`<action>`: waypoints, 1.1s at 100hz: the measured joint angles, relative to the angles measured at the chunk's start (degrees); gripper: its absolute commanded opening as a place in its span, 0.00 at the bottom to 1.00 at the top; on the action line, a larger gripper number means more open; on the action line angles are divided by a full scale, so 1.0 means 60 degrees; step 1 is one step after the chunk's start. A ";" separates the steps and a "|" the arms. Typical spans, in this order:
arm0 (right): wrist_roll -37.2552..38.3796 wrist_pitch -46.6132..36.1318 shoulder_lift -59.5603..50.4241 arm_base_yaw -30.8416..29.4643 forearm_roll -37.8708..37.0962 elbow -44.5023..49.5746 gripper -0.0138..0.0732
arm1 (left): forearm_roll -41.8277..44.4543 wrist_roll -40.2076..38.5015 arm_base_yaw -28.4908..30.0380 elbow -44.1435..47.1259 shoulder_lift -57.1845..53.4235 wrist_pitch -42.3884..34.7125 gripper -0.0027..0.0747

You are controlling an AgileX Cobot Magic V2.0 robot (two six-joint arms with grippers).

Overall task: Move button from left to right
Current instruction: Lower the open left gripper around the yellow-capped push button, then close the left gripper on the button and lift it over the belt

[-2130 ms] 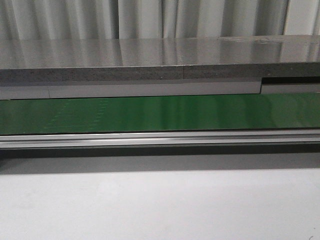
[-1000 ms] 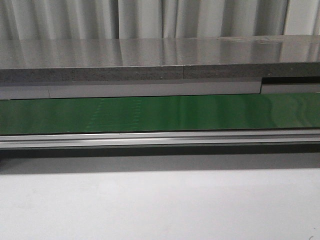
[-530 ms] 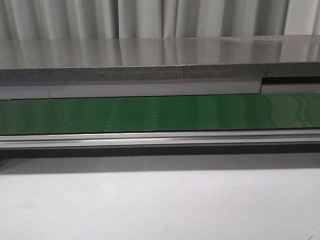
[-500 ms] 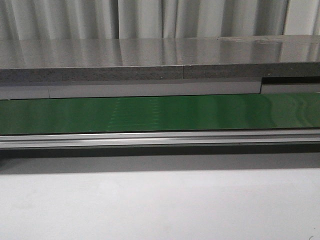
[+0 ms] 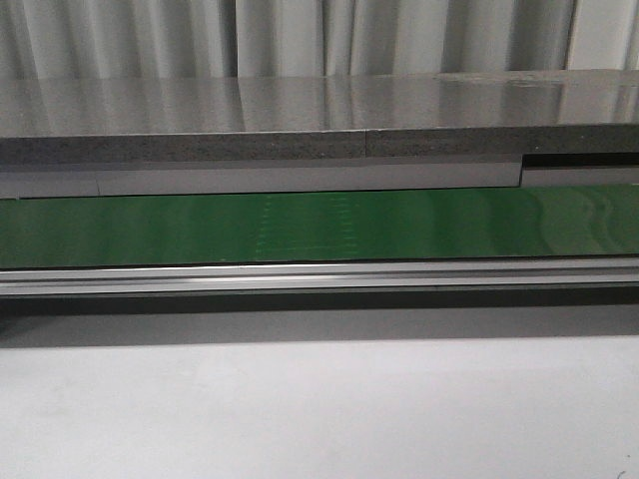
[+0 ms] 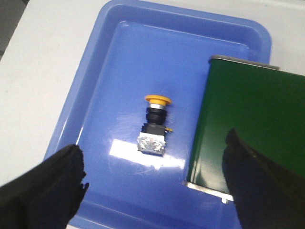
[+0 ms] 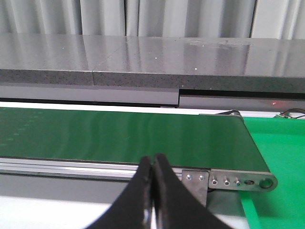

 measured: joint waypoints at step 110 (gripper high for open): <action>0.0000 0.0000 0.0000 0.0000 0.0000 0.0000 0.08 | -0.0075 0.0224 0.0602 -0.1526 0.5083 -0.1146 0.77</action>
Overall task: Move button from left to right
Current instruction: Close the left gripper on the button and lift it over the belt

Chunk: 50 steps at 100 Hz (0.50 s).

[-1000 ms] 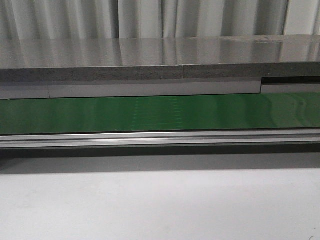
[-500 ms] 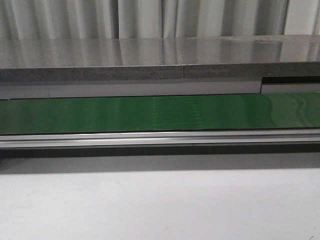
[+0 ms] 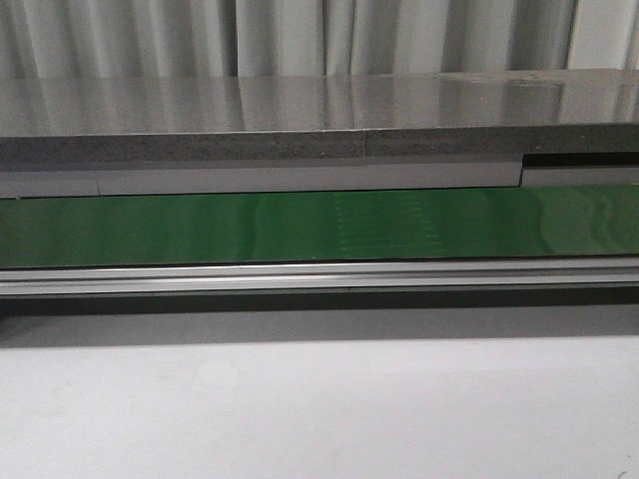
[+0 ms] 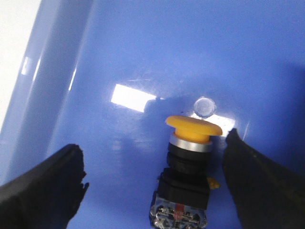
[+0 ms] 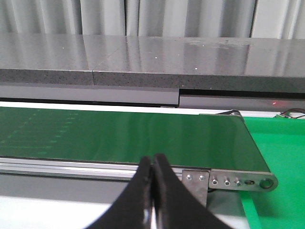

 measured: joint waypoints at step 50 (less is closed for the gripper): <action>0.0000 0.0000 0.0000 0.0000 0.0000 0.0000 0.08 | -0.0140 0.0007 0.0000 -0.0020 0.0811 -0.0118 0.77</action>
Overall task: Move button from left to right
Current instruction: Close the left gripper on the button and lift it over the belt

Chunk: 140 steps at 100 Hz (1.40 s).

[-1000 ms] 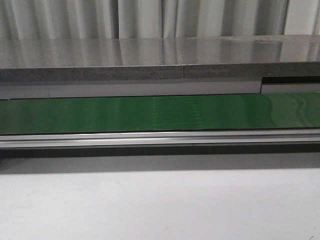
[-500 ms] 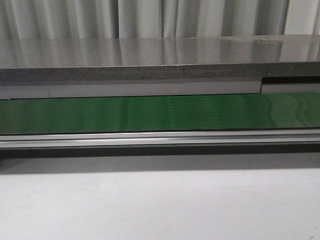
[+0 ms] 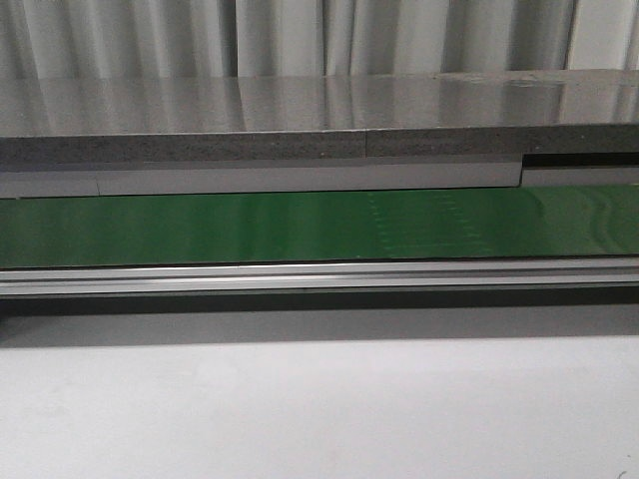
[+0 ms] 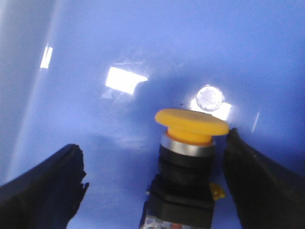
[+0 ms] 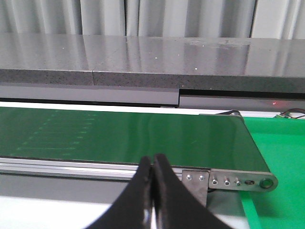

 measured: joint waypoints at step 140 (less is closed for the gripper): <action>0.0000 0.0000 0.0000 0.0000 0.0000 0.0000 0.08 | -0.0198 0.0000 -0.1107 -0.0057 -0.2152 0.1047 0.01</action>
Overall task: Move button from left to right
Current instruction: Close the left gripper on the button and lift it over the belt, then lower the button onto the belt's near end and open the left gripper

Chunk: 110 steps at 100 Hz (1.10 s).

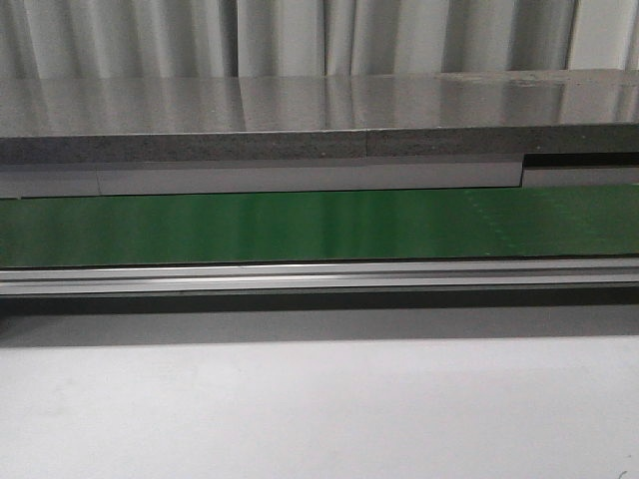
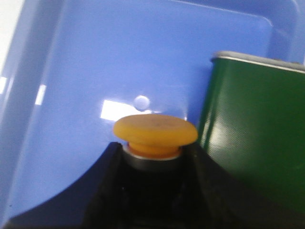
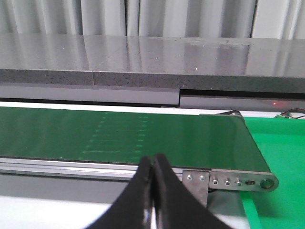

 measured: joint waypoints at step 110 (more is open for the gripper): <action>0.0000 0.0000 0.0000 0.0000 0.0000 0.0000 0.08 | -0.0206 0.0200 -0.1193 0.0224 -0.0039 0.0414 0.93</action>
